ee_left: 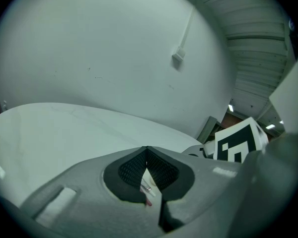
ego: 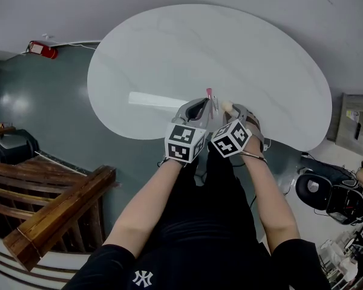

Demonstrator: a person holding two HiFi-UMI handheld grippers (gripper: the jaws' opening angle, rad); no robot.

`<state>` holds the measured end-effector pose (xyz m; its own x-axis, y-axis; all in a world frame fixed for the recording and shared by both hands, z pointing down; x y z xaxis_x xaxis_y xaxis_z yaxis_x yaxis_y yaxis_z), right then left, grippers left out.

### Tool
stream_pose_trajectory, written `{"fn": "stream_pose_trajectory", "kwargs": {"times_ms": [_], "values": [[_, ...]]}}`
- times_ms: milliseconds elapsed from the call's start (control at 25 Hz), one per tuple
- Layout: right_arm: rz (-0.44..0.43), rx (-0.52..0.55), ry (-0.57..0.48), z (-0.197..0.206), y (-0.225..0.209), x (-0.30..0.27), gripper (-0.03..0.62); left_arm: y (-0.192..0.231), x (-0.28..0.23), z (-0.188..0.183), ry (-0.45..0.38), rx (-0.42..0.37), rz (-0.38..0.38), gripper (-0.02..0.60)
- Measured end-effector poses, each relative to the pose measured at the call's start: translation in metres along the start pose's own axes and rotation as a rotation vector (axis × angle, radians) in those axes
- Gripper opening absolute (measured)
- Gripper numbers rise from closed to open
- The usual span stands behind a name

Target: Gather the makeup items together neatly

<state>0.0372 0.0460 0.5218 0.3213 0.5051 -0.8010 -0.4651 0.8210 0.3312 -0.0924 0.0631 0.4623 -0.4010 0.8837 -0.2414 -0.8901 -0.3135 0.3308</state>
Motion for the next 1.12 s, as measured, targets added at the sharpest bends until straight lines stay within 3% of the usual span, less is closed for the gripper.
{"fn": "stream_pose_trajectory", "kwargs": {"times_ms": [160,520,840,1120], "values": [[-0.007,-0.021,-0.010,-0.003,-0.002,-0.006,0.158,0.006,0.001,0.001,-0.001,0.002,-0.007,0.008],[-0.039,-0.237,-0.089,-0.002,-0.016,-0.001,0.158,0.005,0.000,0.000,-0.001,0.002,0.000,0.008],[-0.045,-0.325,-0.124,0.000,-0.020,0.007,0.155,0.000,-0.001,0.001,0.007,-0.010,0.008,0.008],[-0.004,-0.404,-0.226,-0.003,-0.020,0.032,0.046,-0.005,0.008,-0.005,0.000,-0.026,0.024,0.008]]}}
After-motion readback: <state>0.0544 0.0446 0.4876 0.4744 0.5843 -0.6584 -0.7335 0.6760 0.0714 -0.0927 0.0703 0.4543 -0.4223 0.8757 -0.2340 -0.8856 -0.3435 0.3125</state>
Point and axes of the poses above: the fingertips, and each gripper's own axes: x backward along the fingers, y to its left, z out of its underside, the point moved 8 cm from there along x, backward along the fingers, and after that the axes turned 13 degrees about -y, right-handed, at the moved point
